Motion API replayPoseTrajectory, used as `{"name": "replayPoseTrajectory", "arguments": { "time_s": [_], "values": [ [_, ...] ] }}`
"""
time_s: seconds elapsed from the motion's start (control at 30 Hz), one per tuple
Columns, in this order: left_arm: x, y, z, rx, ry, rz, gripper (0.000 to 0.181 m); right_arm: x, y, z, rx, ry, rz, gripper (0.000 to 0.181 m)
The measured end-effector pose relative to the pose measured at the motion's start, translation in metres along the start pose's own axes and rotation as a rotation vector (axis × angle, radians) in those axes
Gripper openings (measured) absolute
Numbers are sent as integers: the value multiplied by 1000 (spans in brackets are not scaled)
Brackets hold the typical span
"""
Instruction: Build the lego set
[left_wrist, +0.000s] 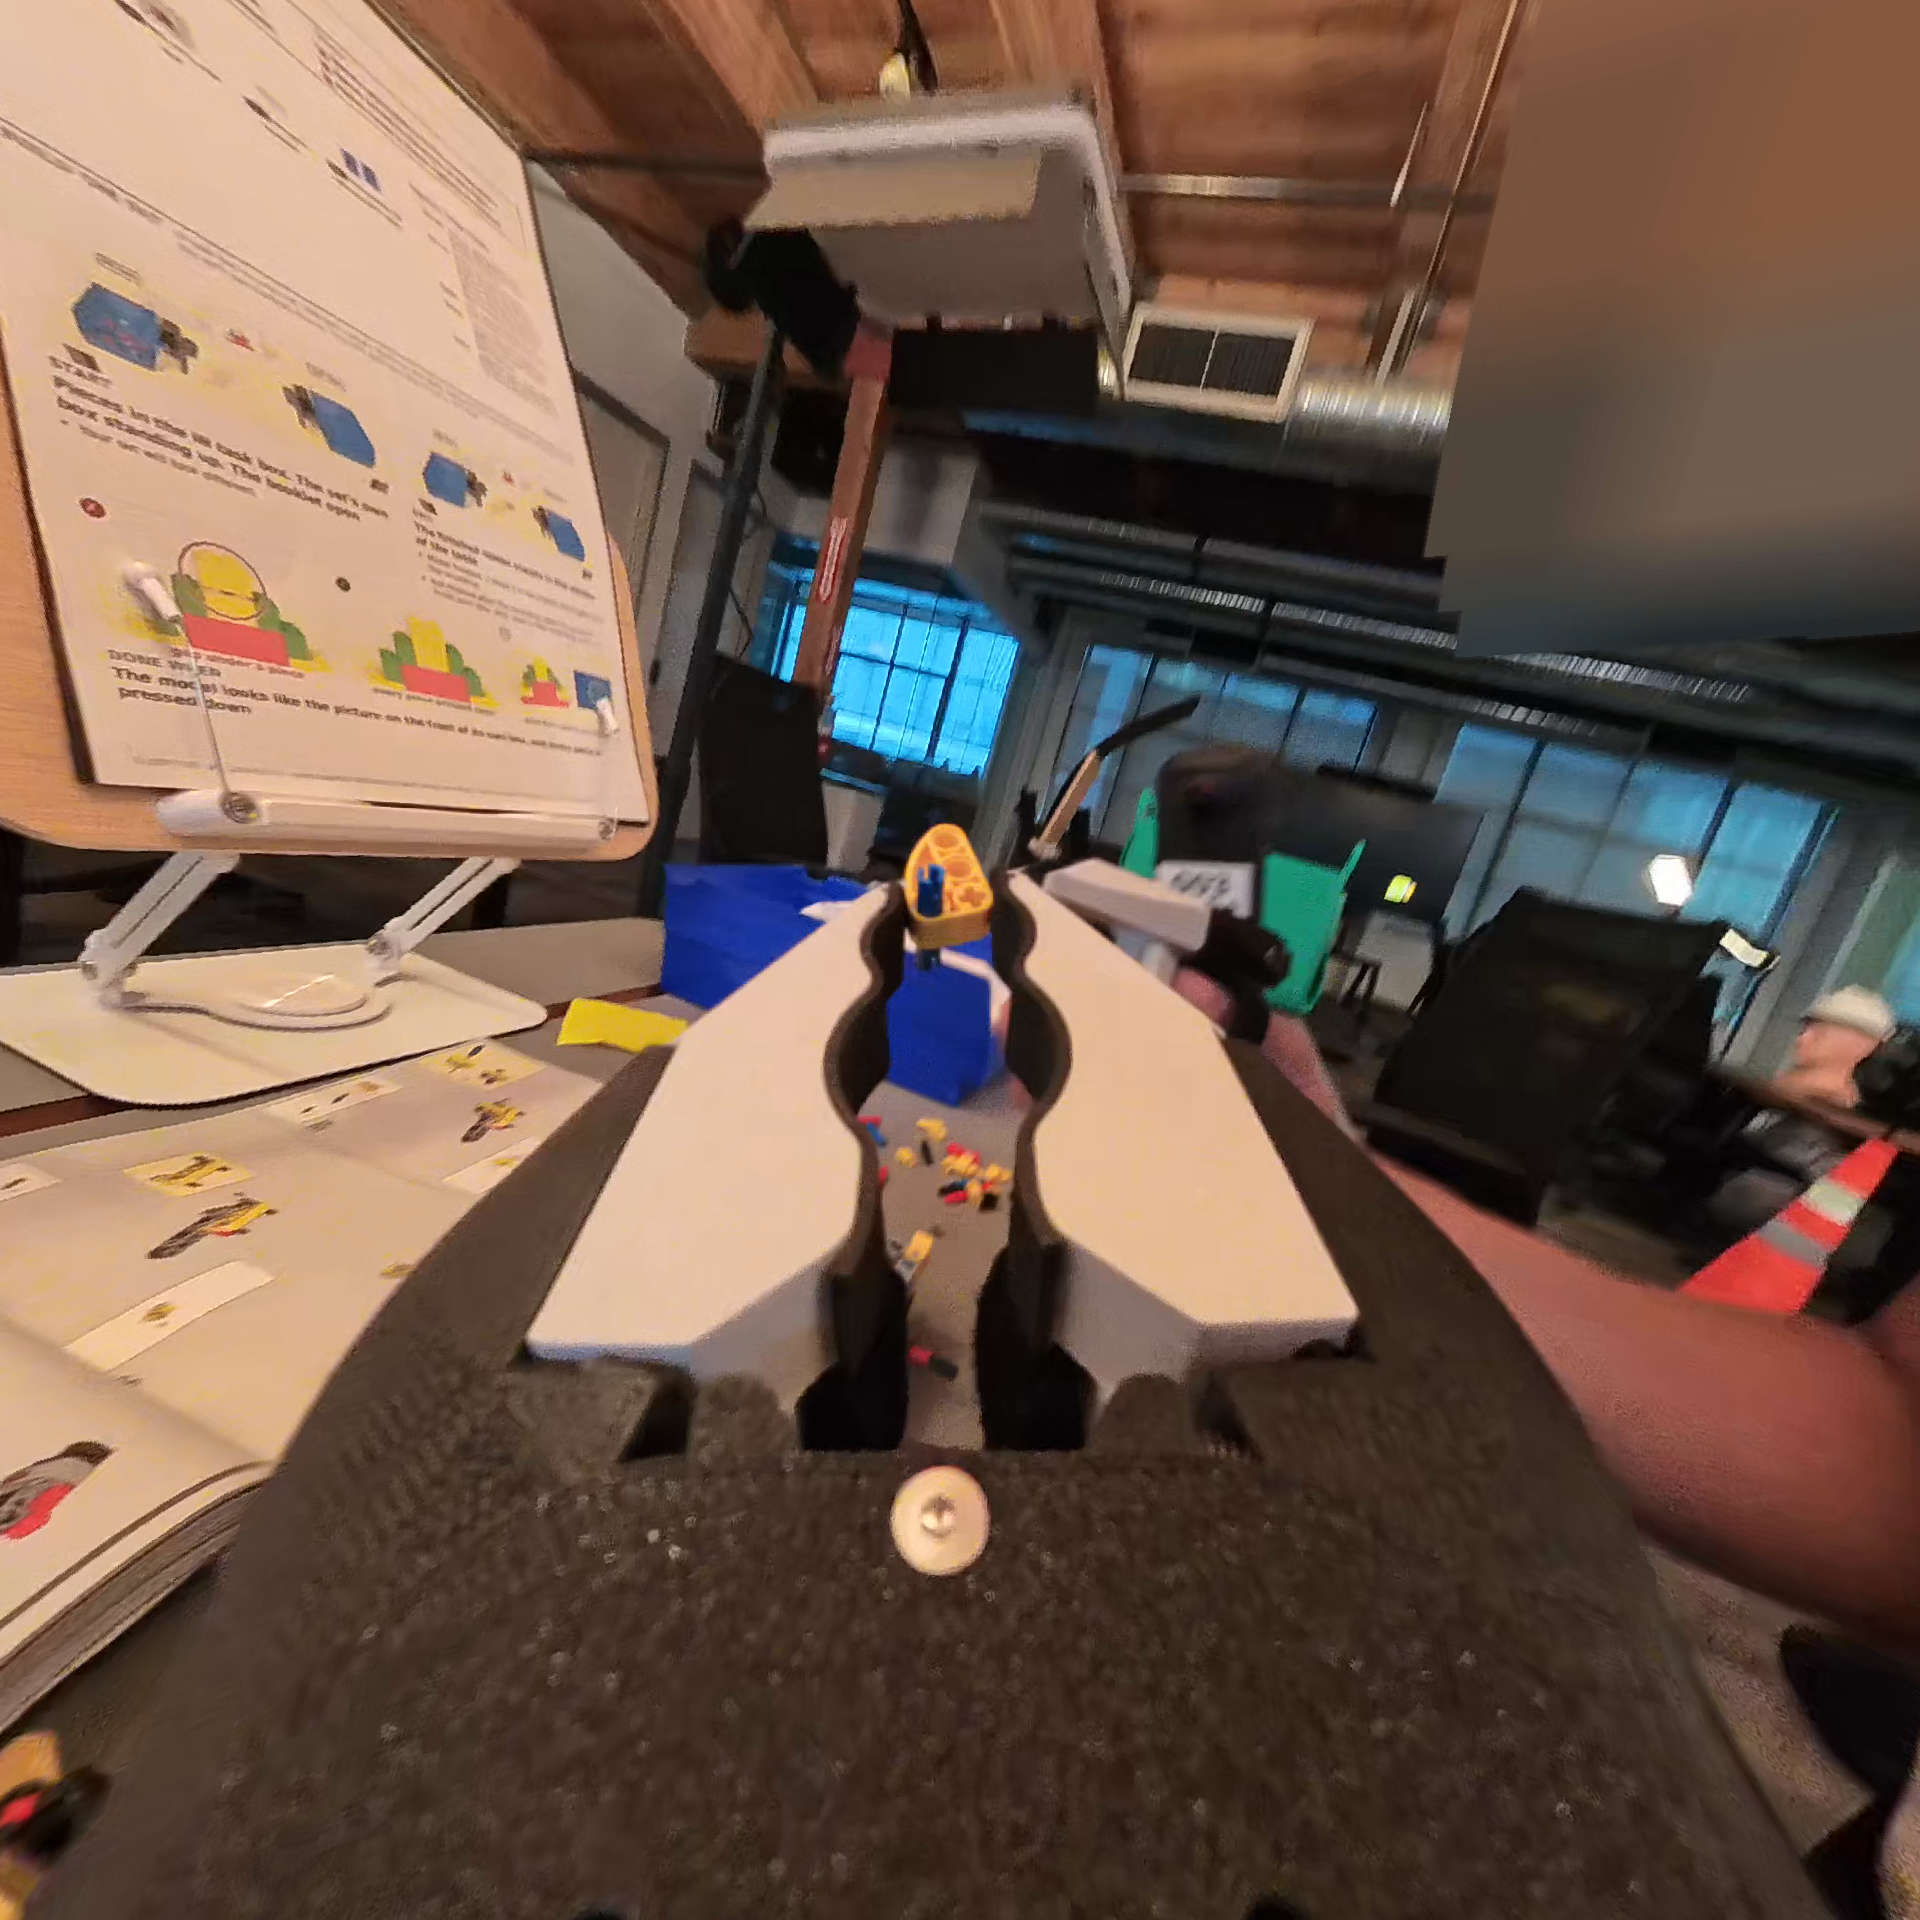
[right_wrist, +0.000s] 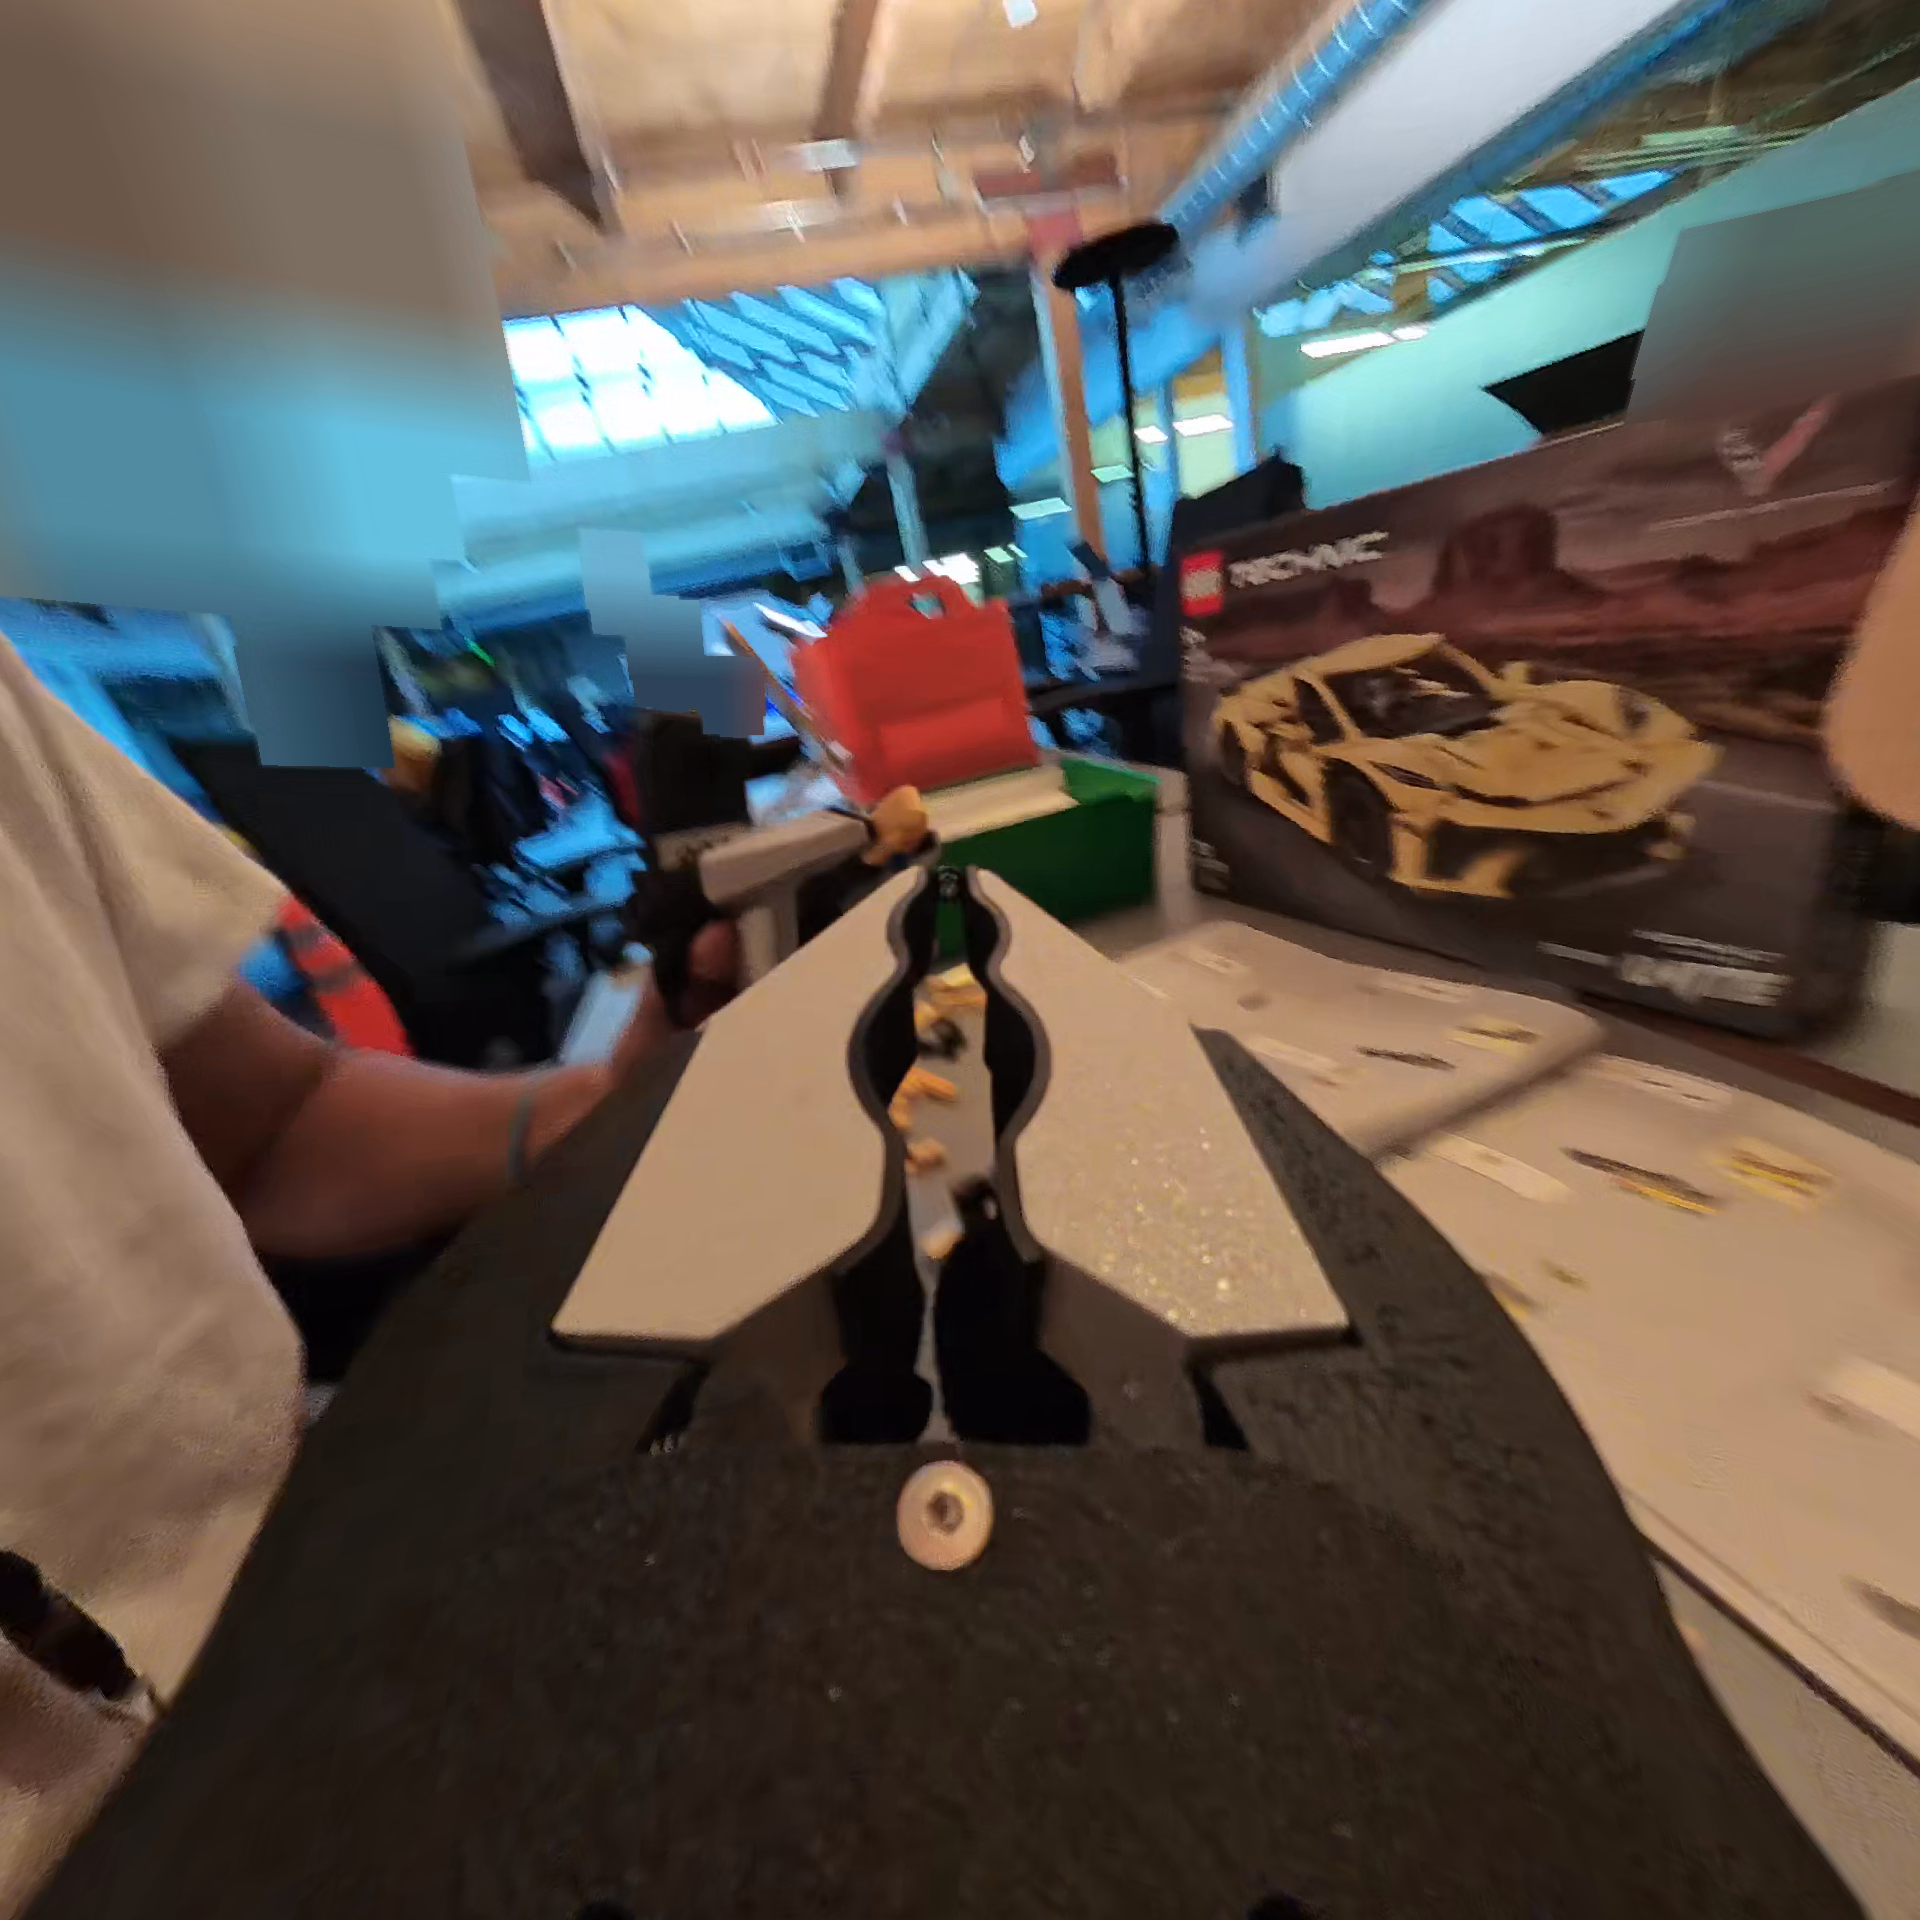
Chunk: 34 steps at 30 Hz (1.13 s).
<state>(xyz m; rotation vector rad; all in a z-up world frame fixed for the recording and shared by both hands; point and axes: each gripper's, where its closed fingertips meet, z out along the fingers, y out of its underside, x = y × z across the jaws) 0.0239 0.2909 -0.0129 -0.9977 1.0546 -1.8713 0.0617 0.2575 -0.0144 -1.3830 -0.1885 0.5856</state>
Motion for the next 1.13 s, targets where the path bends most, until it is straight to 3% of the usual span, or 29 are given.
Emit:
{"name": "replayPoseTrajectory", "arguments": {
  "time_s": [0.1, 0.2, 0.37, 0.87, 1.13],
  "values": [
    [-5, -17, -7, 91, 25, -131, 16, -6, 5, 26, 57, -84, 130, 3],
    [-13, -28, -15, 168, 72, -343, 15, -16, 4, 40, 123, -102, 130, 3],
    [-20, -29, -21, 228, 164, -636, 15, -13, 1, 51, 148, 60, -115, 4],
    [-19, -26, -21, 293, 265, -876, 15, -25, 11, 72, 35, 223, -382, 4],
    [-16, -23, -19, 286, 273, -900, 15, -21, 7, 63, 66, 256, -356, 4]
  ]
}}
